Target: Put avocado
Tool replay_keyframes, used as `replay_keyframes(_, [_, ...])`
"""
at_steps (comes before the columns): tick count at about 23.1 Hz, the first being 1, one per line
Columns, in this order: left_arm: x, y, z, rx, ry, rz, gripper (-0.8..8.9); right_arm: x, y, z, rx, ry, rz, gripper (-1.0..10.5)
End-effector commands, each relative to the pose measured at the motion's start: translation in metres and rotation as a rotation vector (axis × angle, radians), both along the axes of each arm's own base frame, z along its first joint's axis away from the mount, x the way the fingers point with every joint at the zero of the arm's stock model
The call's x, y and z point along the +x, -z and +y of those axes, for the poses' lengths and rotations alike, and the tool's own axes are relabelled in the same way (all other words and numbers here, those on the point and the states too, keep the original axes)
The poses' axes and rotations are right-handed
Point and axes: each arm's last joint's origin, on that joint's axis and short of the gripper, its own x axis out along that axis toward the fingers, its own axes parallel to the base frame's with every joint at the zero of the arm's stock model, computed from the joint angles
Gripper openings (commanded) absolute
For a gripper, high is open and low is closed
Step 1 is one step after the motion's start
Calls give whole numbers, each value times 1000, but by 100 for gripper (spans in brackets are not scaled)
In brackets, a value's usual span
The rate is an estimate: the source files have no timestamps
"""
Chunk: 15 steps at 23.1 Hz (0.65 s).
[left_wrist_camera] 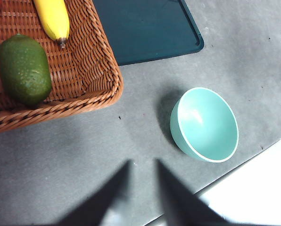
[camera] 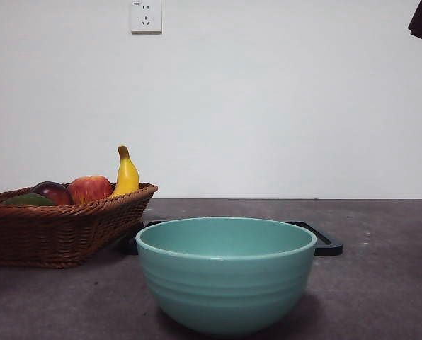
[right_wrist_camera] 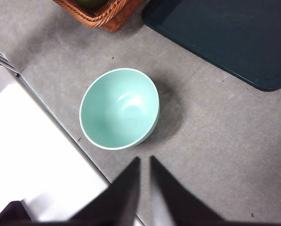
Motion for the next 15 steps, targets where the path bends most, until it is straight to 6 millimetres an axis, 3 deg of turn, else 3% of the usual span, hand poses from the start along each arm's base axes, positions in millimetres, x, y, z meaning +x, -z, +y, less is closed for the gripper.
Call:
replay_keyframes(1, [1,-6,0,3,13,-31,306,1,-4,1,6,-10,-18,239])
replay_keyframes(4, [1,-6,0,1,11,-29,408,1,-4,1,7,-10,-19,360])
replay_keyframes(10, [5,-7,-1,5,-14,-34,408,1,-4,1,7,-10,-19,363])
replay_keyframes(15, [21,-11,-1,40,-50,-68,405,1,-4,1,6,-11,-19,363])
